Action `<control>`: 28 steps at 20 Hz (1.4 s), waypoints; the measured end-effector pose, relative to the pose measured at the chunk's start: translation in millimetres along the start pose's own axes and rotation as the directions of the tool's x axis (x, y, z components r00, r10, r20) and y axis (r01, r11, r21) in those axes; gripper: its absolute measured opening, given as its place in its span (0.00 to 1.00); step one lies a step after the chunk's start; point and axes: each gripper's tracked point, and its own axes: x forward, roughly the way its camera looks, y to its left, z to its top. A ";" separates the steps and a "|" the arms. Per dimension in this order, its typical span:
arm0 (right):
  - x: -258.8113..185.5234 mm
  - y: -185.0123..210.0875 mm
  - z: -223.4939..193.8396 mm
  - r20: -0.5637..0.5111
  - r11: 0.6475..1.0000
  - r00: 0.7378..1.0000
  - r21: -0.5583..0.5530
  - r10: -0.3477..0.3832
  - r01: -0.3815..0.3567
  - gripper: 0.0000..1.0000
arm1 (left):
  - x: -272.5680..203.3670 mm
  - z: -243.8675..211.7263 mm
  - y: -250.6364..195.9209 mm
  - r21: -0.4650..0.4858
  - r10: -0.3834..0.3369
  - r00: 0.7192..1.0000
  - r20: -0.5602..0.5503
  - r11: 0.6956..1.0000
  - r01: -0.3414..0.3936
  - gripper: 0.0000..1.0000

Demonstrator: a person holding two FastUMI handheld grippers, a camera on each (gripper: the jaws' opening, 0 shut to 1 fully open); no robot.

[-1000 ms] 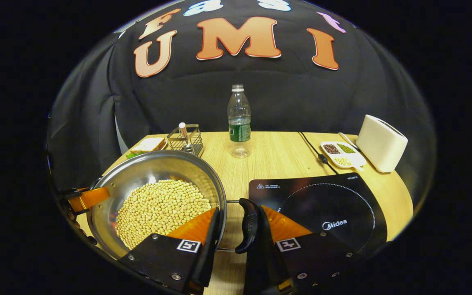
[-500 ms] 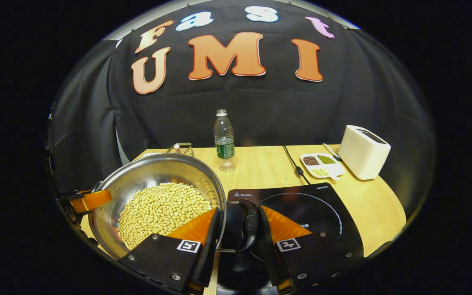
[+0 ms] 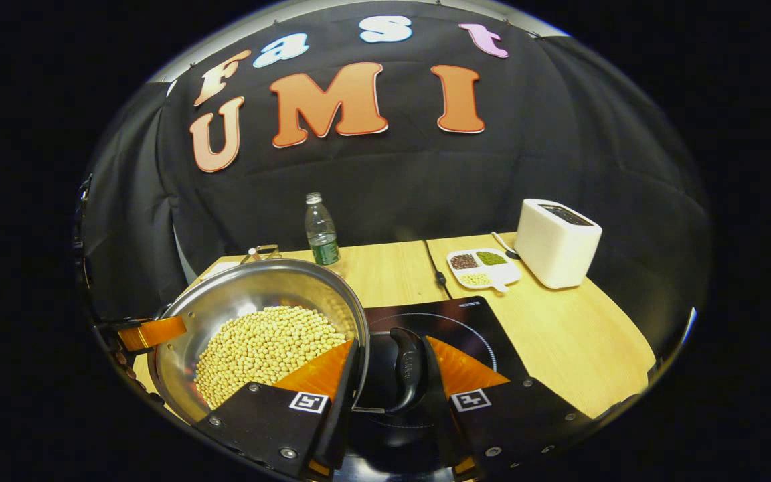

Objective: First push the handle of the pot to place it horizontally, then grasp the pot with both hands and set it on the induction cooktop.

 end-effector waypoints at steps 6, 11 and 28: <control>-3.6 -57.4 -6.6 -0.008 0.998 0.999 0.044 -0.047 0.047 0.53 | 9.3 -7.9 -57.5 0.047 -0.041 0.999 -0.032 0.998 0.042 0.51; -2.4 -101.8 -16.1 -0.026 0.993 0.997 0.086 -0.074 0.075 0.53 | 19.7 -17.2 -98.4 0.086 -0.062 0.996 -0.059 0.994 0.067 0.52; 9.1 -156.4 -7.6 -0.008 0.985 0.996 0.146 -0.094 0.094 0.60 | 21.1 30.2 -153.1 0.295 -0.062 0.993 0.103 0.955 0.028 0.55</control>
